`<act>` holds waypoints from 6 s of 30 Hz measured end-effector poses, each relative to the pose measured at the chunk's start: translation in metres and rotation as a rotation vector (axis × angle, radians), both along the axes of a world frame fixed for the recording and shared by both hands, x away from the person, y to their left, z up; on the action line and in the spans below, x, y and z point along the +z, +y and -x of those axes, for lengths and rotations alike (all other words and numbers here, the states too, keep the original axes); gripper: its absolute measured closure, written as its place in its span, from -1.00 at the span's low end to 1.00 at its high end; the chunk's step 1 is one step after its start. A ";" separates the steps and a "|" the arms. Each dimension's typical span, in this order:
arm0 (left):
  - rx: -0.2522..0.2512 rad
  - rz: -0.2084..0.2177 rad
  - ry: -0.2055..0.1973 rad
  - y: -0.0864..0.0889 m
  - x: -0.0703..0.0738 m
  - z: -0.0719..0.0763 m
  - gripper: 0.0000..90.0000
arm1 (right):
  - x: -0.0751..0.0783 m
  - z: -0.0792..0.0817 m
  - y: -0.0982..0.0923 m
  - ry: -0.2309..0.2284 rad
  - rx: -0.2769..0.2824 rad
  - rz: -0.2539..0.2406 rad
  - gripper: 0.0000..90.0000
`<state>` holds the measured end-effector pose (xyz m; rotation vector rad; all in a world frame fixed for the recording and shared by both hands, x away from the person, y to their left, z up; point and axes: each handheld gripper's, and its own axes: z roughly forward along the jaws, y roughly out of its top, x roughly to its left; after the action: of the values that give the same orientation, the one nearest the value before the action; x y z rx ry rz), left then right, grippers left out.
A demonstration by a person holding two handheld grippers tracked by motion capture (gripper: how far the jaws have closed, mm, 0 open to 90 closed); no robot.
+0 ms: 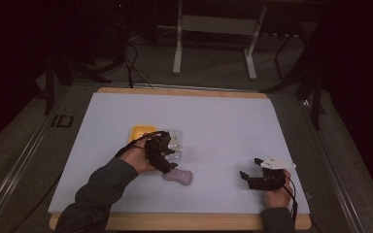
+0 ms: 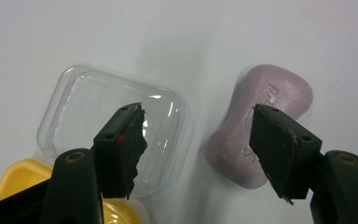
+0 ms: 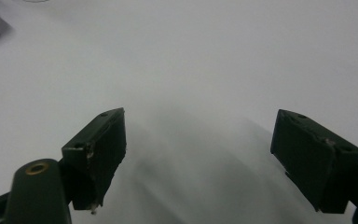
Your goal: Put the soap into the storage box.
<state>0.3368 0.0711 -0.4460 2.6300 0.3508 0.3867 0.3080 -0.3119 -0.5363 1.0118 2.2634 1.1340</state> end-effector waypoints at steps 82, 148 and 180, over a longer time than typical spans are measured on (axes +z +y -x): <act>-0.182 -0.175 0.152 -0.046 -0.049 0.001 -0.57 | 0.000 0.000 0.001 -0.001 0.005 0.012 -0.61; -0.137 -0.279 0.245 -0.050 -0.047 -0.009 0.11 | 0.000 0.000 0.002 -0.006 0.007 0.019 -0.61; -0.103 -0.248 0.204 -0.035 -0.027 -0.013 0.11 | 0.000 0.000 0.002 -0.005 0.006 0.020 -0.61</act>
<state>0.3499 0.0360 -0.4733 2.9253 0.2433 0.1336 0.3076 -0.3100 -0.5366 0.9934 2.2711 1.1133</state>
